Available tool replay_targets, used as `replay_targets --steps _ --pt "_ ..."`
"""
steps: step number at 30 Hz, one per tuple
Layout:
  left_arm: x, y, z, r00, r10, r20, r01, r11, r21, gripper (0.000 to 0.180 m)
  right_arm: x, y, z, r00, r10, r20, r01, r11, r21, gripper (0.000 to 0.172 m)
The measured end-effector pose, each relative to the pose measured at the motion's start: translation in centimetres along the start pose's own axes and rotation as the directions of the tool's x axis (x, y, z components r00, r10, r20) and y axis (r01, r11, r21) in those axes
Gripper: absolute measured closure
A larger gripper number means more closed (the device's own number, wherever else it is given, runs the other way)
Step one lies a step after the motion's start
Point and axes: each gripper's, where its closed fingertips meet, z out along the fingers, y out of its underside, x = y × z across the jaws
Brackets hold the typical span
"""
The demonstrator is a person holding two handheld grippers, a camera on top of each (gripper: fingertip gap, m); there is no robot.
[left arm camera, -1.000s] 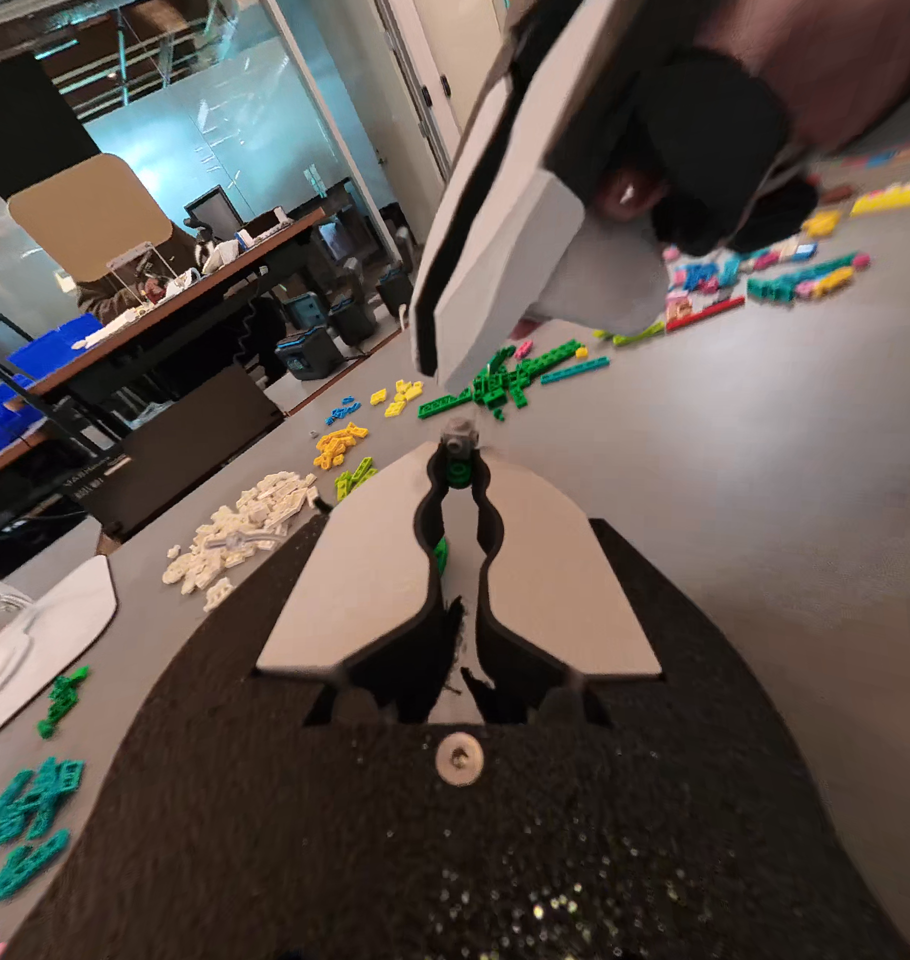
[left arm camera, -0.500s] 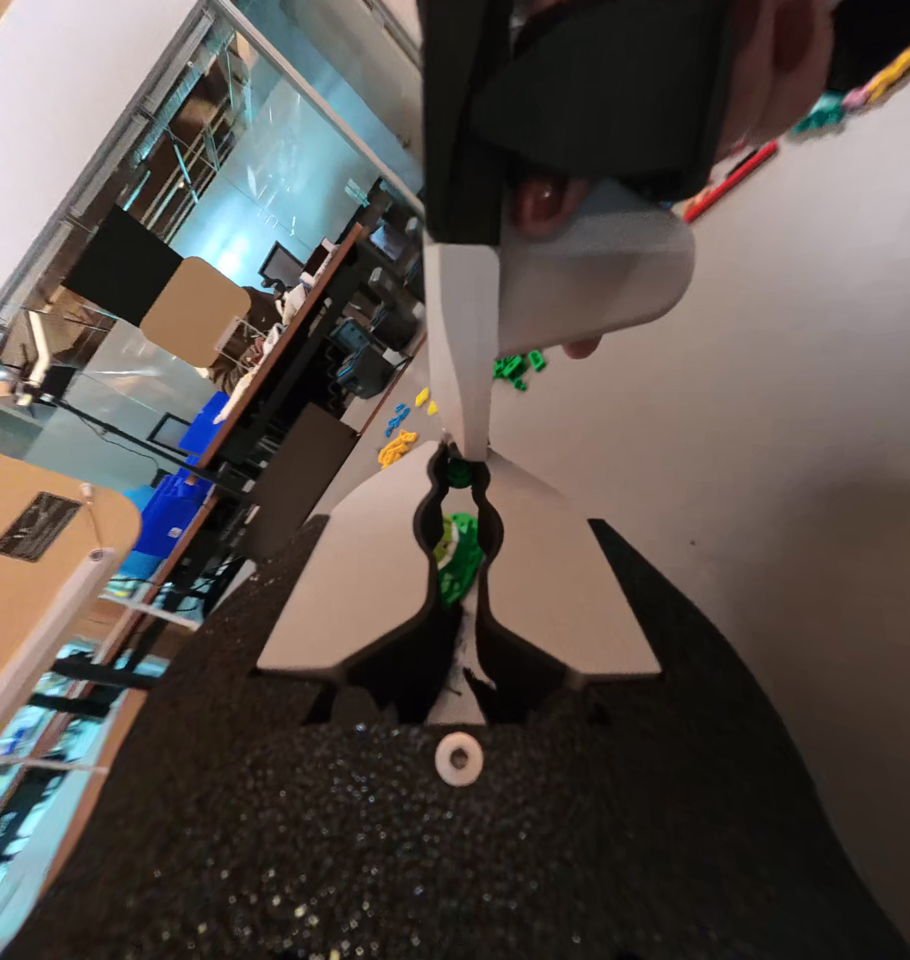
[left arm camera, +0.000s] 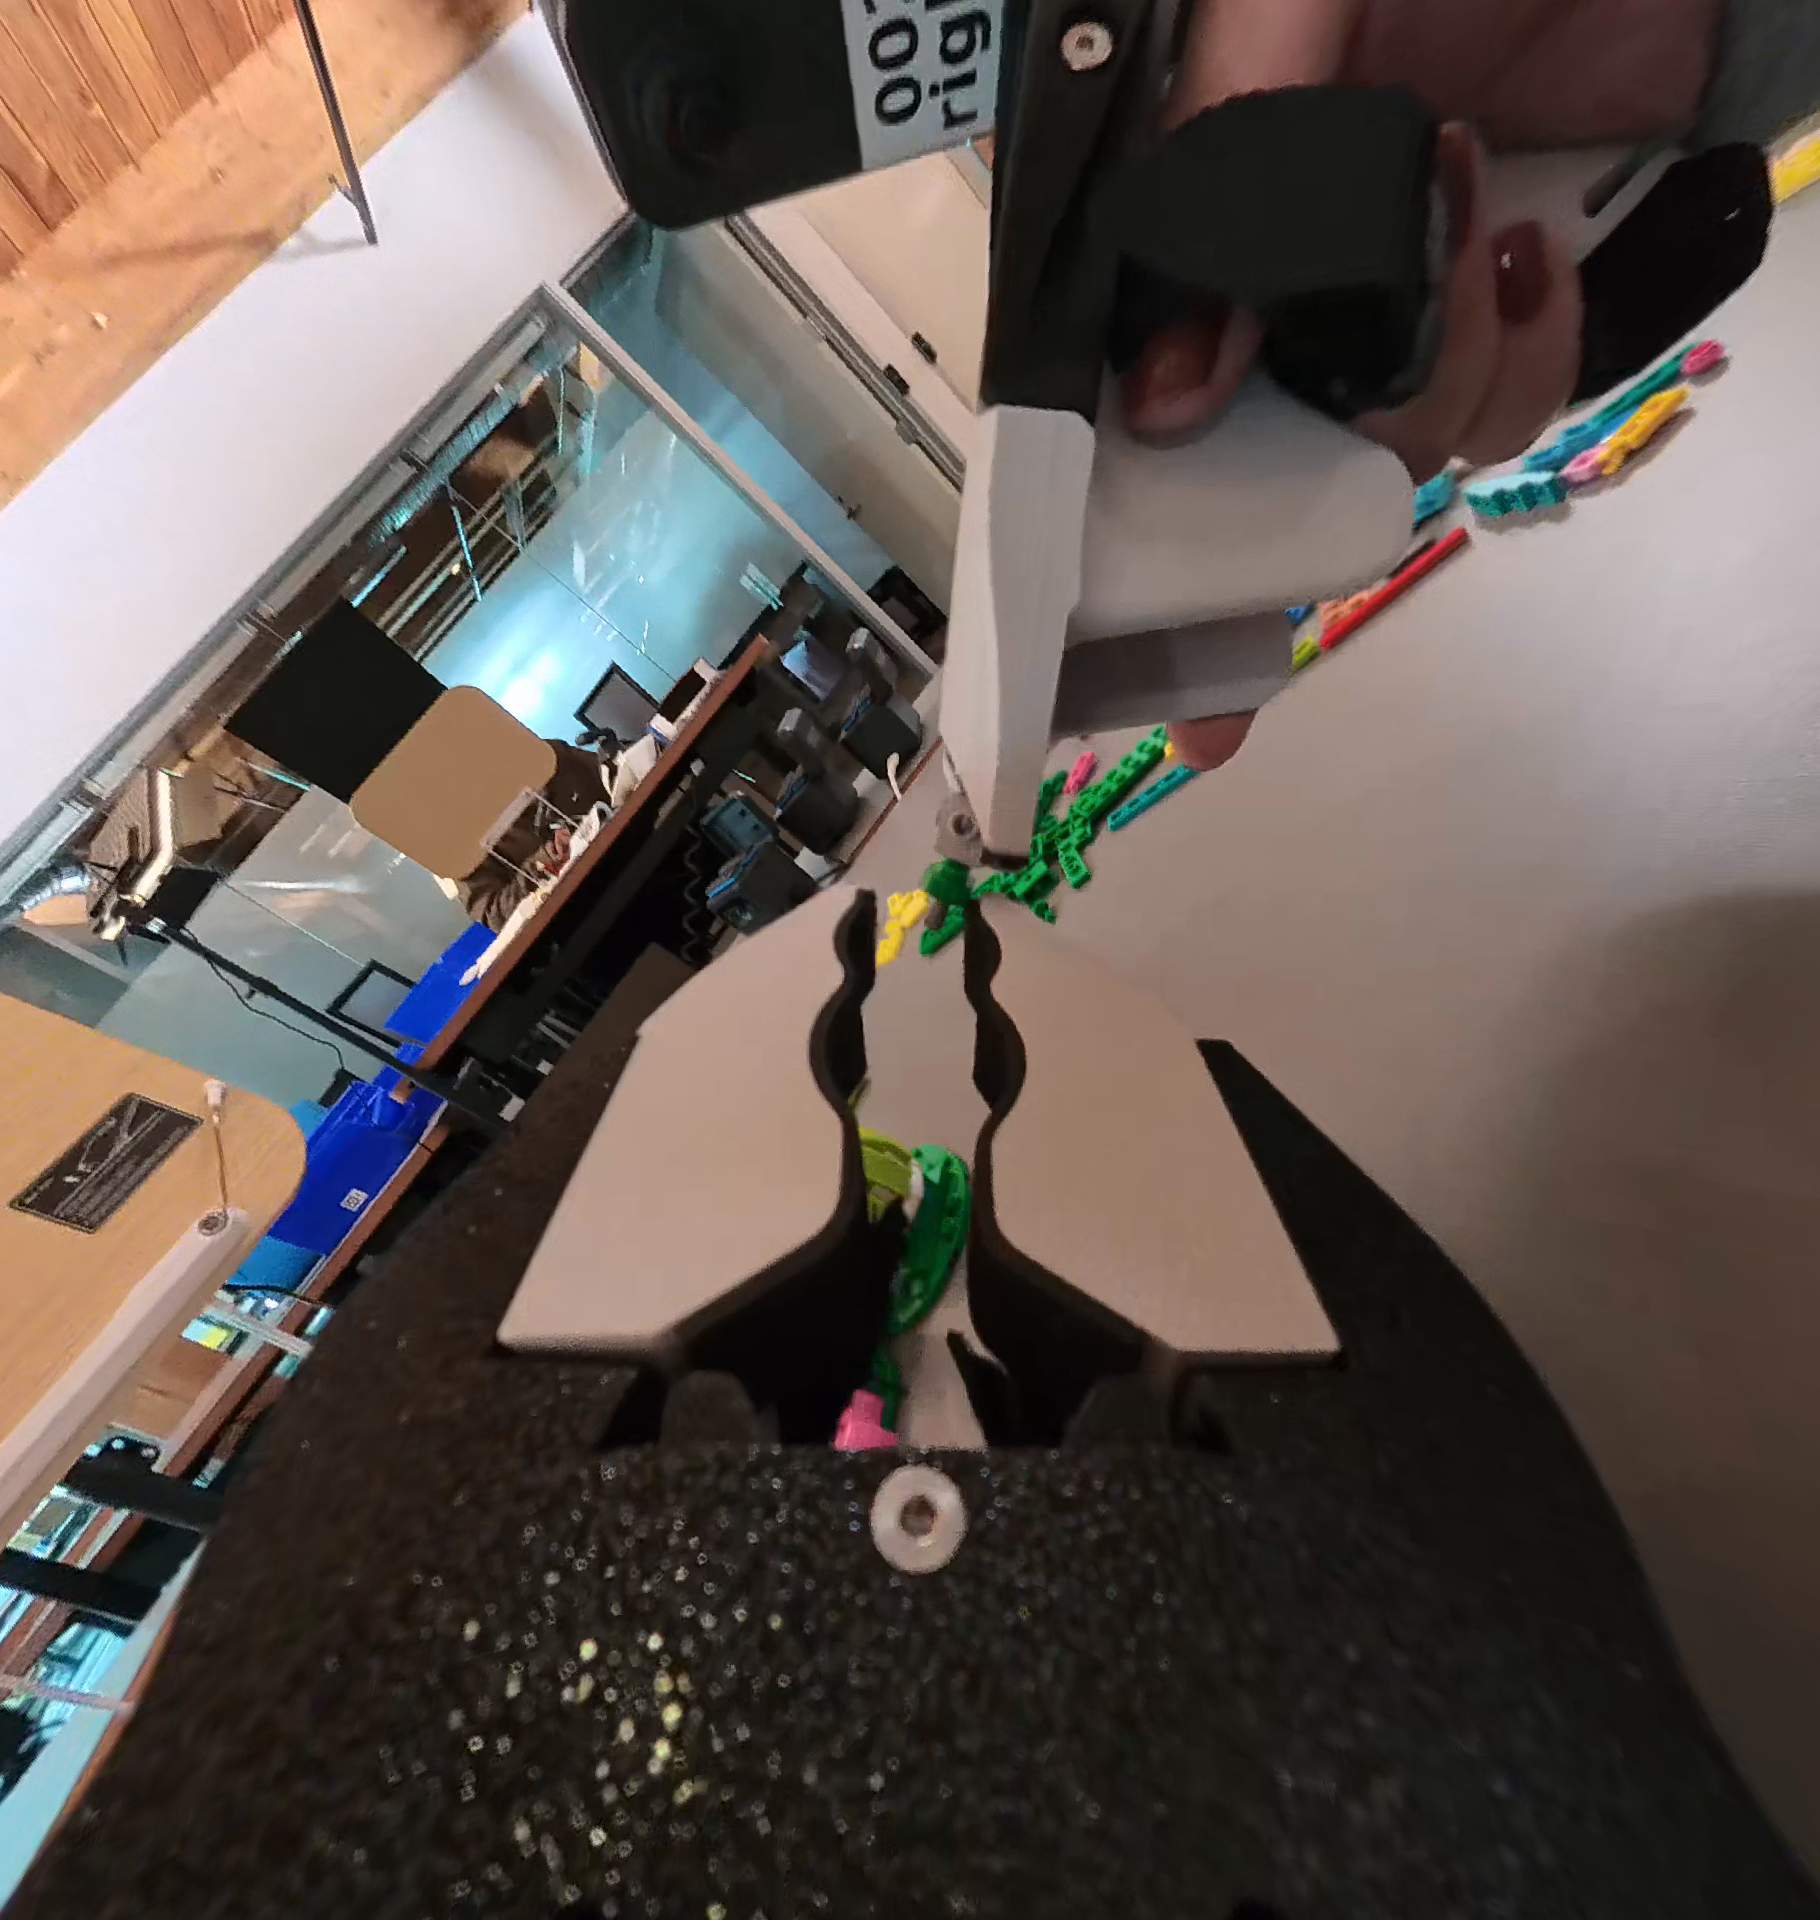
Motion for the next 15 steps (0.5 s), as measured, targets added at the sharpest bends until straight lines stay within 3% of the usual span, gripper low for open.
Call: replay_targets --steps 8,12,15 --pt "0.7 -0.9 -0.2 0.999 0.024 -0.024 -0.023 0.998 0.063 0.154 -0.2 0.6 -0.3 1.000 0.005 0.017 -0.005 0.999 -0.035 0.163" --pt "1.0 -1.5 -0.5 0.998 0.055 -0.026 -0.052 0.994 0.101 0.172 -0.6 0.4 -0.5 0.999 0.020 0.050 -0.019 1.000 -0.023 0.163" --pt "0.9 -1.4 -0.5 0.998 0.056 -0.036 -0.053 0.994 0.092 0.173 -0.4 0.2 -0.6 0.999 0.014 0.029 -0.014 1.000 -0.011 0.163"
